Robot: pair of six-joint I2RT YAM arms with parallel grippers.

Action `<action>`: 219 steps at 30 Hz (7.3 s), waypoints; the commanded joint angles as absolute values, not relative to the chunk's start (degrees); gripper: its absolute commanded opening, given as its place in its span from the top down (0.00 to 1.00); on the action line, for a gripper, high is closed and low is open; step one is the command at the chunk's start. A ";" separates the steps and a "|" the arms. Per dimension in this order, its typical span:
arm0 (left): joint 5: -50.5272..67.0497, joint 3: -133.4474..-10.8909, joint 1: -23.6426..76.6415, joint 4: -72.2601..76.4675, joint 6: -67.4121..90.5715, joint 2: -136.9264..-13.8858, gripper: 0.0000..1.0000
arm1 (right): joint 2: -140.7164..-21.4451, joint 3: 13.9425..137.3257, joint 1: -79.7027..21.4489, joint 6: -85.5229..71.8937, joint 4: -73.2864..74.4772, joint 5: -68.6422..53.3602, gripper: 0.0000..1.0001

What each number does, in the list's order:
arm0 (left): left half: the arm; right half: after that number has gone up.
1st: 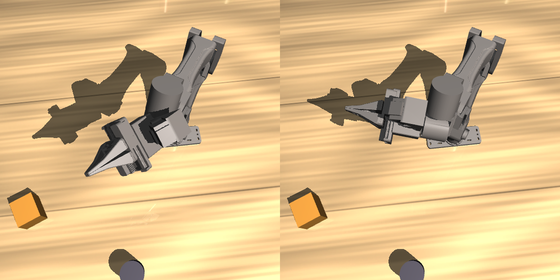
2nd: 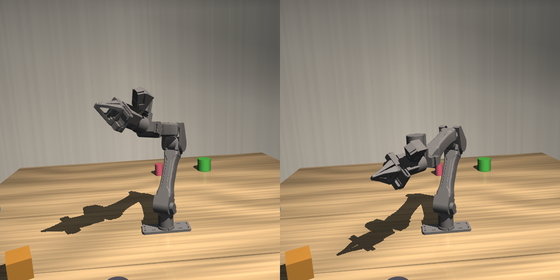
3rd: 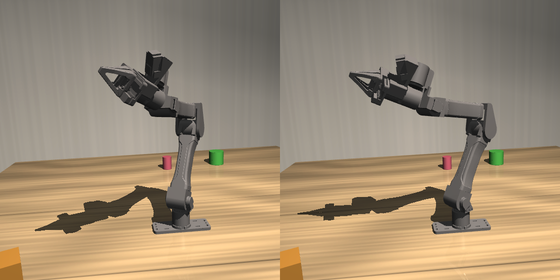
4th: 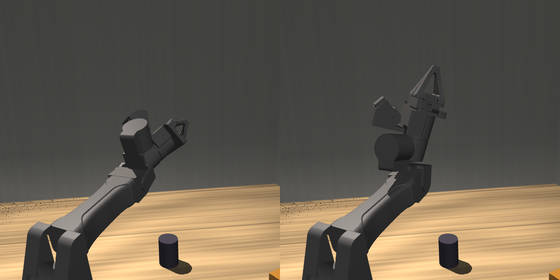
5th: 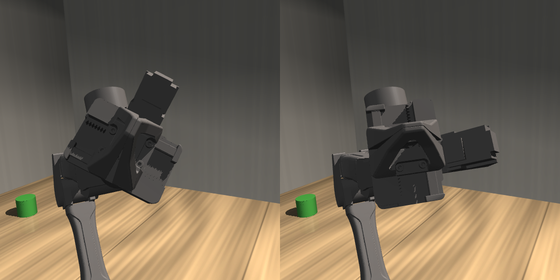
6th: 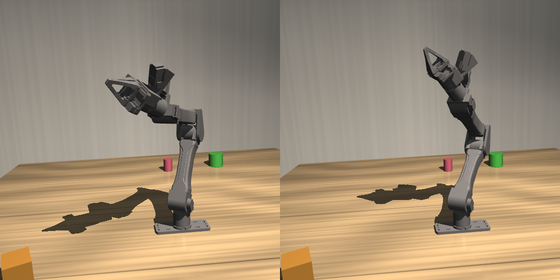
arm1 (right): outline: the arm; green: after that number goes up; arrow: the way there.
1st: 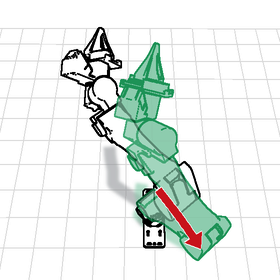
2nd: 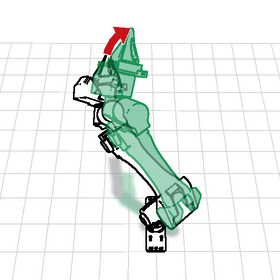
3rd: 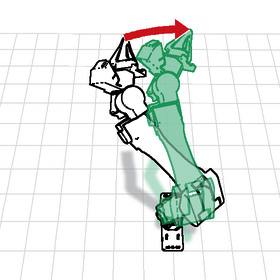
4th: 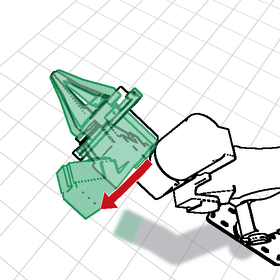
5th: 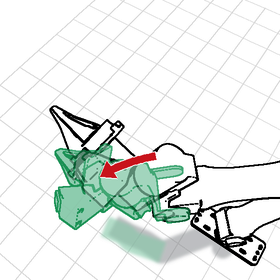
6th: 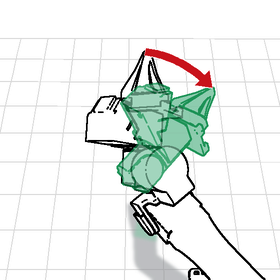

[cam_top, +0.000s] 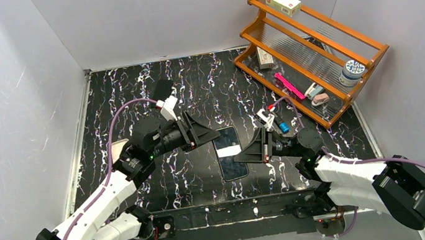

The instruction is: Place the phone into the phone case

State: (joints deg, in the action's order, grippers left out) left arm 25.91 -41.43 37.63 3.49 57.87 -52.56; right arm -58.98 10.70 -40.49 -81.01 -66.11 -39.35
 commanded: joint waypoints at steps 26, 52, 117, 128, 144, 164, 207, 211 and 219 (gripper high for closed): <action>41.00 -32.66 37.75 27.84 60.10 -52.93 1.00 | -52.26 20.93 -40.35 -67.92 -49.90 -36.40 0.36; 32.69 -38.78 37.77 2.38 45.70 -51.87 1.00 | -52.01 27.00 -39.73 -61.77 -40.35 -36.10 0.90; 6.82 -40.44 37.74 -17.27 37.74 -55.01 0.15 | -77.99 29.77 -36.68 -62.07 -44.39 -23.22 0.99; 0.79 -41.51 37.77 -25.40 30.33 -50.64 0.02 | -92.14 50.21 -32.69 -45.43 -13.63 -19.73 0.98; -2.17 -41.26 37.79 -25.78 29.75 -50.95 0.02 | -108.63 59.37 -26.30 -40.82 -3.78 -27.82 0.78; -7.23 -48.24 37.79 -34.71 31.82 -58.14 0.02 | -91.88 53.24 -26.23 -39.26 -0.25 -33.06 0.02; -8.78 -55.33 -6.77 -29.27 21.56 -94.60 0.71 | -54.41 33.78 -26.91 -48.25 -8.50 -40.57 0.01; -7.39 -55.17 -6.77 -29.47 21.36 -94.83 0.82 | -54.32 33.78 -26.96 -48.34 -8.53 -40.27 0.01; -1.09 -56.44 -6.77 -31.29 20.31 -93.17 1.00 | -54.05 33.06 -26.90 -48.25 -8.44 -39.86 0.01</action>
